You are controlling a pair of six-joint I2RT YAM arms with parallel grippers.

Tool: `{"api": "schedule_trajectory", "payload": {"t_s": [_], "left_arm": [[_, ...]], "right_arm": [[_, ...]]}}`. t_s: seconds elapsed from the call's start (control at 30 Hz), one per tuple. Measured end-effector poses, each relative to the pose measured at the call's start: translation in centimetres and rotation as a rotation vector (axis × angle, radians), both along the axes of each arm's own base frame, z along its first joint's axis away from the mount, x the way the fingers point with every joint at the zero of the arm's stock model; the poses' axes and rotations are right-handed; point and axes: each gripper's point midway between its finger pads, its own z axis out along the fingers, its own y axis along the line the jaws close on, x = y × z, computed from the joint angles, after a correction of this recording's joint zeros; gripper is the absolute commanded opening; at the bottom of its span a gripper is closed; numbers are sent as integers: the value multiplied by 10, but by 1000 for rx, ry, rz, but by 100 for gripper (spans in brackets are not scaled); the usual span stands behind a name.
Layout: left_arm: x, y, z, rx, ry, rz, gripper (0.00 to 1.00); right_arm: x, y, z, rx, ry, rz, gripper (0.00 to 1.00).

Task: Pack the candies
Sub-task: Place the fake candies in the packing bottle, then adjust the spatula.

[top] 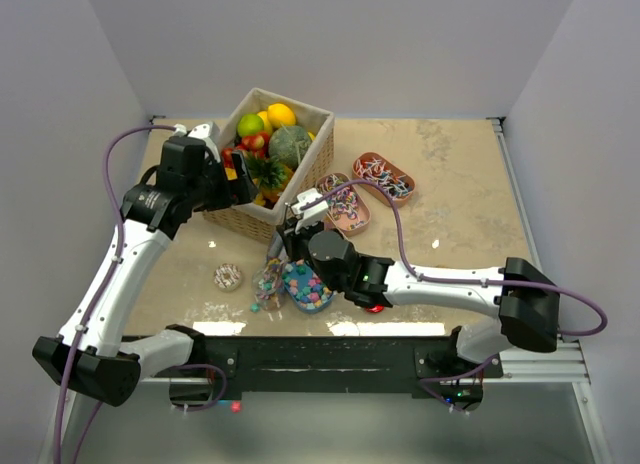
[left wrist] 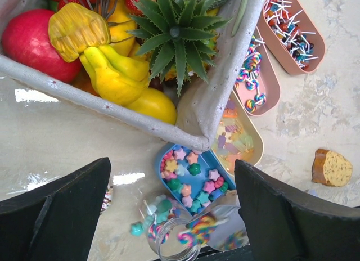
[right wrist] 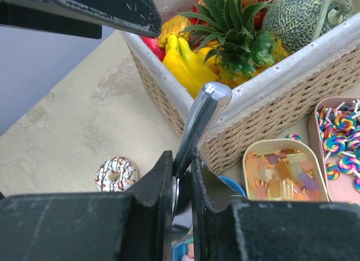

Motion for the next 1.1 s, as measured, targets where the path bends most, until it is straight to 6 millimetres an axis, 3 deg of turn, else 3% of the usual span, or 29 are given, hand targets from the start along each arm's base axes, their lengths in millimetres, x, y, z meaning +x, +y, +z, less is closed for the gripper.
{"api": "schedule_trajectory", "payload": {"t_s": [0.47, 0.73, 0.97, 1.1], "left_arm": [[-1, 1, 2, 5, -1, 5, 97], [-2, 0, 2, 8, -2, -18, 96], [-1, -11, 1, -11, 1, -88, 96], [4, -24, 4, -46, -19, -141, 96]], "right_arm": [[0, 2, 0, -21, -37, -35, 0], [5, -1, 22, 18, -51, -79, 0], [11, -31, 68, 119, -48, -171, 0], [39, -80, 85, 194, -16, -321, 0]]}}
